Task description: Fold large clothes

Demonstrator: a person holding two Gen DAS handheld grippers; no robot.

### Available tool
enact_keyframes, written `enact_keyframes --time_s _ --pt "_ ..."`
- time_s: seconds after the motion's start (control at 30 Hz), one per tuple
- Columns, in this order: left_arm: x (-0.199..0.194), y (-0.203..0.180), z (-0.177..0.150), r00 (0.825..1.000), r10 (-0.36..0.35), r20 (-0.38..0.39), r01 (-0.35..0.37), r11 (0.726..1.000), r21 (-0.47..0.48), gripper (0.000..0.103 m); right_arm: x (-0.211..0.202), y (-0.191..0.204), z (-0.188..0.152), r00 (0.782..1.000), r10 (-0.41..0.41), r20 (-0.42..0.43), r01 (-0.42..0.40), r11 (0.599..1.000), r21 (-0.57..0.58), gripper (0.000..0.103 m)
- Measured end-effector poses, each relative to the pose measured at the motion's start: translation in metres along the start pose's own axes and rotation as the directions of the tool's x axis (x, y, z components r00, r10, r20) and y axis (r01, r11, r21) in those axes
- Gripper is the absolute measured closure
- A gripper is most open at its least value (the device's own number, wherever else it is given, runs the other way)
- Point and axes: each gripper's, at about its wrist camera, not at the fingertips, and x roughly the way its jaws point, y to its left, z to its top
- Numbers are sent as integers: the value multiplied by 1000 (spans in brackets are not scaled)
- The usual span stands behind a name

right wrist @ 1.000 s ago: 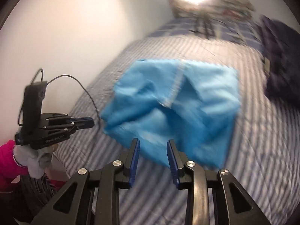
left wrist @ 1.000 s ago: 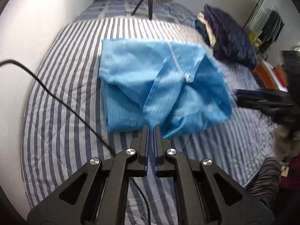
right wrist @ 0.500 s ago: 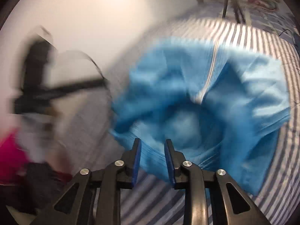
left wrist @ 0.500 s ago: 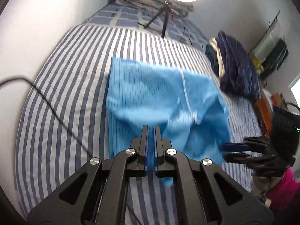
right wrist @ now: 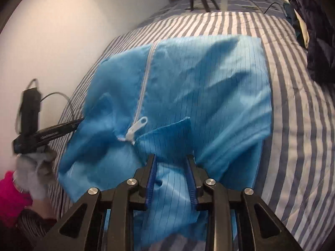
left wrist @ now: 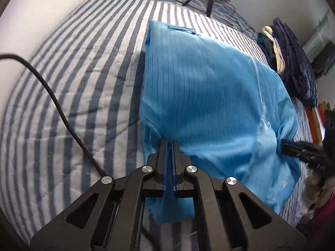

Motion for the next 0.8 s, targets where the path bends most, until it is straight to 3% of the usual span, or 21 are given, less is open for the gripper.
enact_keyframes --time_s 0.1,0.17,0.27,0.37,0.5,0.67,0.8 --pt "-22 4 9 998 -18 53 18 1000 3 102 -33 -4 2 993 105 58 -105 994 1 73" --pt "-36 3 18 995 -16 99 16 1000 5 102 -58 -13 9 984 119 136 -121 993 8 73" --pt "-45 -2 44 989 -24 148 24 1000 1 102 -78 -26 33 975 43 219 -46 999 7 71" --pt "-37 -16 68 986 -15 168 10 999 32 102 -66 -38 62 970 -6 245 3 1000 10 71" --pt "-8 -26 91 988 1 152 -9 999 53 102 -29 -49 77 973 -121 198 113 992 50 72" --pt "52 -13 93 994 91 58 -95 992 77 101 9 -61 40 986 -119 114 113 992 62 73" --pt "45 -7 93 993 87 85 -93 992 82 99 -3 -61 39 990 -104 94 103 994 21 74"
